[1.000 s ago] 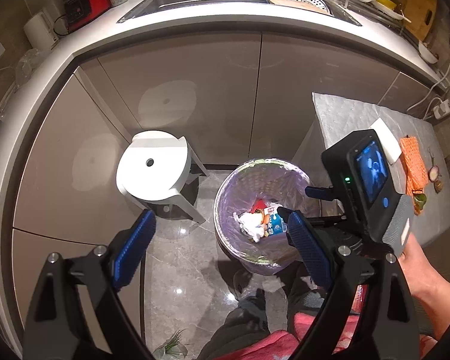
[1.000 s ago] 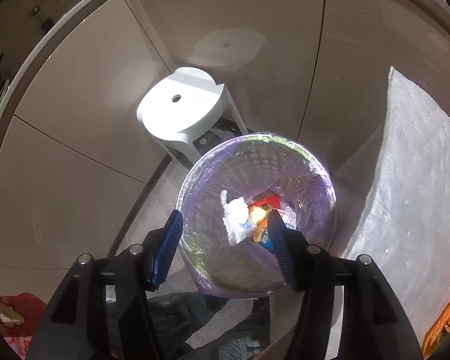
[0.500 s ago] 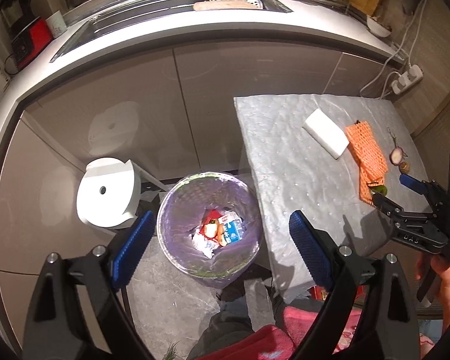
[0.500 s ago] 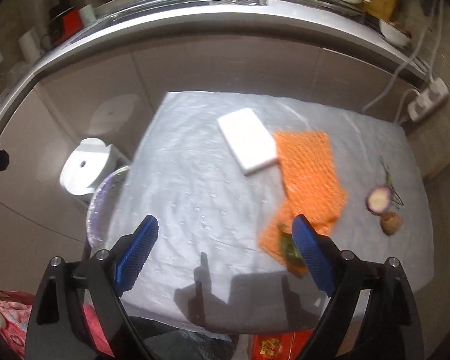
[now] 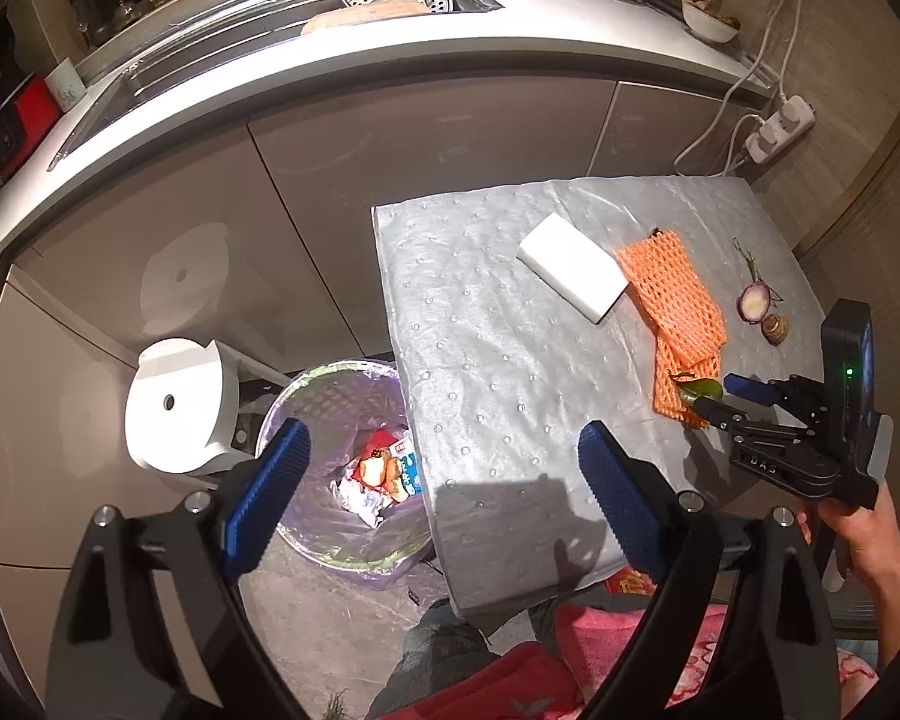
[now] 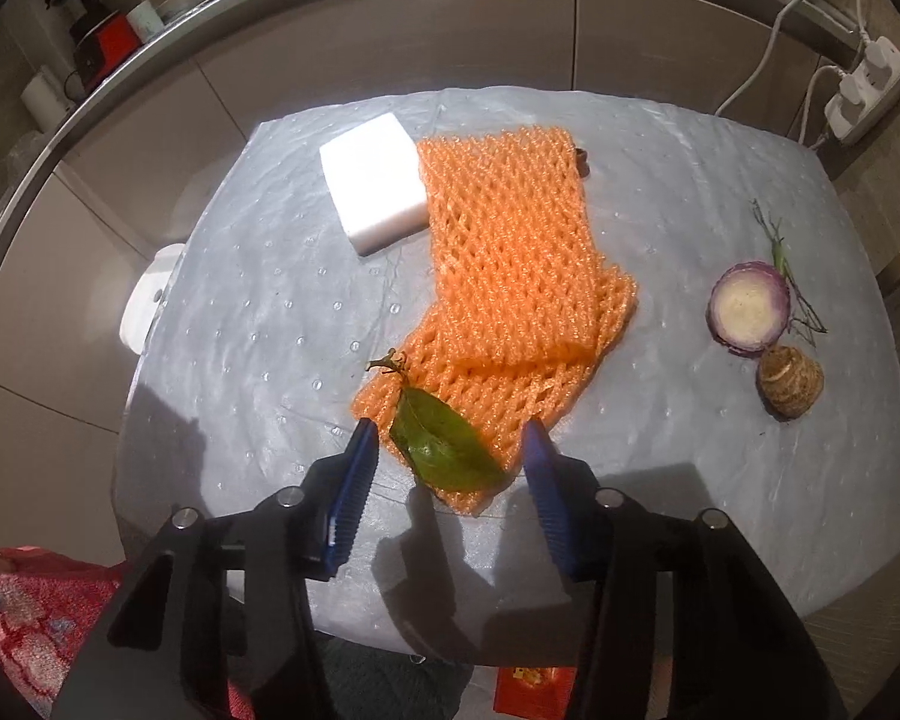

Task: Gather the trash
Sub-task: 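Grasp the green leaf on the orange foam net with the right tool, then reach the left tool to the orange foam net while the right tool holds the leaf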

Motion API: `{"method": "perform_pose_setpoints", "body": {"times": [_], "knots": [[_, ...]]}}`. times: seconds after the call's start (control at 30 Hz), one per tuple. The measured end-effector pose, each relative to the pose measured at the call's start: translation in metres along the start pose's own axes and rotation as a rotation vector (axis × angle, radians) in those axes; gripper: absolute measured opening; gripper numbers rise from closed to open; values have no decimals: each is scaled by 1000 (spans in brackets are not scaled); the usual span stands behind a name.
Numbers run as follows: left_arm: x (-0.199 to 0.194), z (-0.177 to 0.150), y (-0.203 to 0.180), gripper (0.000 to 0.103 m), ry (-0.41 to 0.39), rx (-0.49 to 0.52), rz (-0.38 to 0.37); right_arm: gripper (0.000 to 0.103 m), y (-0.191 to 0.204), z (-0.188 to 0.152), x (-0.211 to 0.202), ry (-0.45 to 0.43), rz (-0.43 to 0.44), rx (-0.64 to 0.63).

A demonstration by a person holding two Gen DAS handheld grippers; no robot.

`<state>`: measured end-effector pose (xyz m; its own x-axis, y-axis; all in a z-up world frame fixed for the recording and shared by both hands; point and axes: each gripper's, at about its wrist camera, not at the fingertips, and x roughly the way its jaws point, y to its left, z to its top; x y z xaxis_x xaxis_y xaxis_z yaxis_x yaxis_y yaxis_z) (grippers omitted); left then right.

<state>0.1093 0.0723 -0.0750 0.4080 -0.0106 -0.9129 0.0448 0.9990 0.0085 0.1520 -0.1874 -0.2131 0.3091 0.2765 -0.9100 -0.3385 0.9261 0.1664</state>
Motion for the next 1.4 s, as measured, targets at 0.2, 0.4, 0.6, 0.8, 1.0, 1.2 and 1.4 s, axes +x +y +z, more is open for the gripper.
{"method": "perform_pose_setpoints", "body": {"times": [0.2,0.4,0.6,0.8,1.0,1.2,1.4], "knots": [[6,5,-12,87,12,-4,21,11,1,0,3,17,70,-40],[21,19,-30,87,31,3,1,6,-13,1,-26,-36,127,7],[52,55,-81,87,59,29,-99,6,-36,-3,-69,-113,187,80],[109,88,-135,87,130,40,-131,6,-58,-9,-92,-146,177,110],[164,101,-167,87,220,26,-101,6,-88,-23,-108,-145,166,155],[188,105,-178,87,248,5,-103,6,-113,-35,-104,-115,158,208],[201,107,-181,43,258,-21,-129,6,-121,-39,-100,-110,156,223]]}}
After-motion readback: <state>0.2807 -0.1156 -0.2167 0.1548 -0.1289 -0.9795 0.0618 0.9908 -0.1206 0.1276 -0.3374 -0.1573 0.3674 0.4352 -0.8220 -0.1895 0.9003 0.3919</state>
